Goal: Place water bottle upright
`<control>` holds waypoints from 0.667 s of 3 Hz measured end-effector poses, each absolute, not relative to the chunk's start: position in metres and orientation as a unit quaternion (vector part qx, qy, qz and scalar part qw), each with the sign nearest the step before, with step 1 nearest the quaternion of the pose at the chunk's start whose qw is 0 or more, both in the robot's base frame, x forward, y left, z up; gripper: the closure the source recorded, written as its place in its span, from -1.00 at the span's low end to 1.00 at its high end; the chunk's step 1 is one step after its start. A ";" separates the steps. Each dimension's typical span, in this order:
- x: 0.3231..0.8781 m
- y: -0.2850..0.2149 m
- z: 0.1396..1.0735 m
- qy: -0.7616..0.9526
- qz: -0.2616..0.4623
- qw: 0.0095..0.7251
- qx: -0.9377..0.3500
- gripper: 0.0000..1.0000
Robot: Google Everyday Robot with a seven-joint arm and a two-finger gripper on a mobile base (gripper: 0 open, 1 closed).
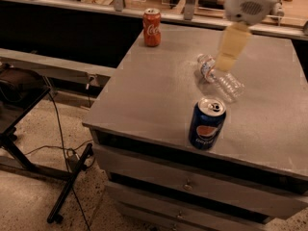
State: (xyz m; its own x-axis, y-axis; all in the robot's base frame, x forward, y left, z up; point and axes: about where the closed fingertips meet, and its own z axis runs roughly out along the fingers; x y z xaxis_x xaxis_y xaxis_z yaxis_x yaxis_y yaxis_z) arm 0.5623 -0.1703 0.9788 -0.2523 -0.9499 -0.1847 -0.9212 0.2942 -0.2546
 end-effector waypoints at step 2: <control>0.651 -0.167 0.901 0.902 -0.083 0.079 -0.415 -1.00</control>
Offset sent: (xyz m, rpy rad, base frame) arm 0.1125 -0.0031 -0.1051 -0.0735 0.1583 -0.7703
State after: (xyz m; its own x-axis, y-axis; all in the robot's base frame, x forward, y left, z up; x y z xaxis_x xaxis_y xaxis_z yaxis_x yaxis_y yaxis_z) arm 0.6511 -0.1669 0.9014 -0.6425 -0.7627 -0.0738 -0.7367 0.6413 -0.2145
